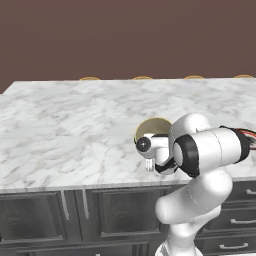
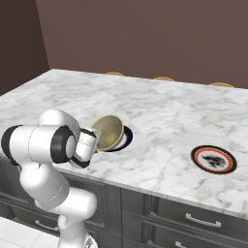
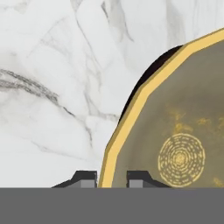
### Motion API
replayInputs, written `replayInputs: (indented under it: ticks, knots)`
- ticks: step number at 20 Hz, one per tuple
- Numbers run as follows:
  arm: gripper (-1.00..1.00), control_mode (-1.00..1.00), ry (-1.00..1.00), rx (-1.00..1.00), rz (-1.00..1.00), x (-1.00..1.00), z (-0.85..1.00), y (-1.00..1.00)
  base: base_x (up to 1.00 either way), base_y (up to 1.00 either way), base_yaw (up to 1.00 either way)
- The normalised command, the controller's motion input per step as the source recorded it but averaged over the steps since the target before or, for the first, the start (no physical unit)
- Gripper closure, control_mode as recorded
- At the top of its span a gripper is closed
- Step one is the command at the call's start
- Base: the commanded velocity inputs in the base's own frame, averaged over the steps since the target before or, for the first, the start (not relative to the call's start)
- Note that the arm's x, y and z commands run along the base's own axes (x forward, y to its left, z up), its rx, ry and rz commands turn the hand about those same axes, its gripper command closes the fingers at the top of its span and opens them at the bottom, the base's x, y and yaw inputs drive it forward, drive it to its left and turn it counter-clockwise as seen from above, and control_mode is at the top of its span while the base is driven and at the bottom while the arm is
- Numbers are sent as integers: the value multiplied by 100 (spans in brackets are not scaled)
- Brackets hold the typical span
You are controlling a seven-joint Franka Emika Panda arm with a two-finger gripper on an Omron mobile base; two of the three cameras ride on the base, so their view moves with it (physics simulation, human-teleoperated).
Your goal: Move the bowls from the cabinet to the plates on the dining table.
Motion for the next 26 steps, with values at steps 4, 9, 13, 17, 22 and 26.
replayInputs:
  ticks: [4,9,13,17,22,26]
  knots:
    - [100,-100,0,0,0,0,14,0,0,0,0]
    - [100,-100,0,0,0,12,17,-16,0,0,0]
    - [-100,-100,0,0,0,34,10,-37,0,0,0]
    - [-100,-100,0,0,0,28,3,-43,0,0,0]
    - [-100,-100,0,0,0,4,24,-13,0,0,0]
    - [-100,-100,-3,-2,0,-9,71,14,0,0,0]
